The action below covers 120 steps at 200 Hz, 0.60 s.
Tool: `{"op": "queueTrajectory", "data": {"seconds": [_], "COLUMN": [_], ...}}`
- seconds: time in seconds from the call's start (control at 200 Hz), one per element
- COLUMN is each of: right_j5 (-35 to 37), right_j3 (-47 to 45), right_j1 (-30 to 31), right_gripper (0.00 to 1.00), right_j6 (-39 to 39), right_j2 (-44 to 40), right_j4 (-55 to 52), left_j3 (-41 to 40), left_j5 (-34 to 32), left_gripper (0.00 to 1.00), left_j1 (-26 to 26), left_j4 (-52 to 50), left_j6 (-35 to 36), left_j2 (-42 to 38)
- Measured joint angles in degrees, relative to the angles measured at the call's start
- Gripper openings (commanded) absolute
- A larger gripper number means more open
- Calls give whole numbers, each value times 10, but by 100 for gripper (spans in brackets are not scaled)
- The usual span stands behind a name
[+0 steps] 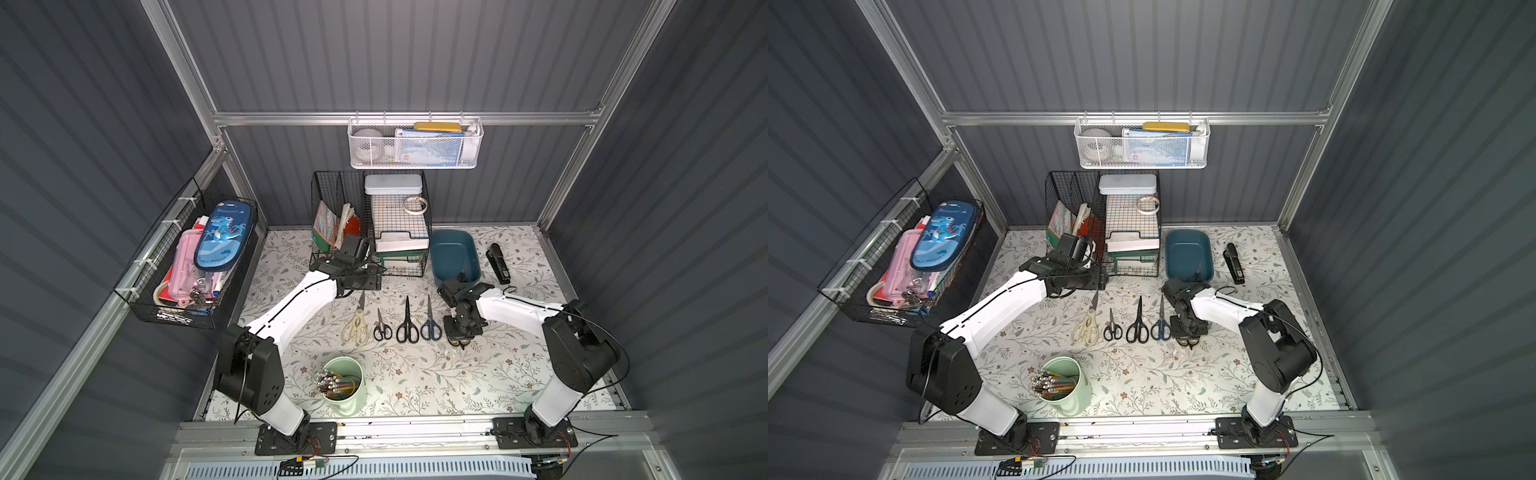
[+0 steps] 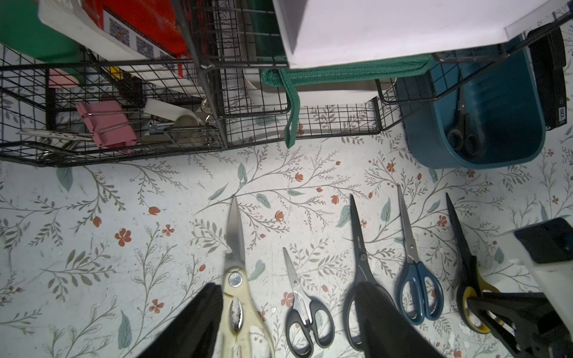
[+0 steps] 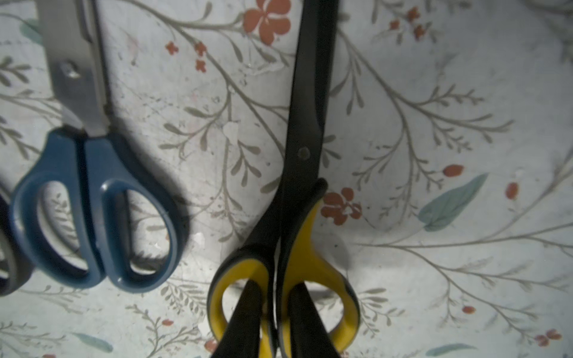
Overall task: Take the scissors out of the storage box
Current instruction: Place the scissors at the center of the board.
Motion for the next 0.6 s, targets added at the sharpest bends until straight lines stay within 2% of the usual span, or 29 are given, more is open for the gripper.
{"op": "queueTrajectory", "data": {"seconds": [0.32, 0.6], "right_j5": [0, -4], "right_j3": [15, 18], "right_j1": [-11, -11], "right_gripper": [10, 30], "right_j6": [-1, -1], "right_j2": [12, 16], "right_j4": [17, 18], "left_j3": [0, 0], "left_j5": [0, -2], "left_gripper": [73, 73], "left_j1": [0, 0], "left_j4": [0, 0], "left_j6": [0, 0], "left_j2": [0, -4]}}
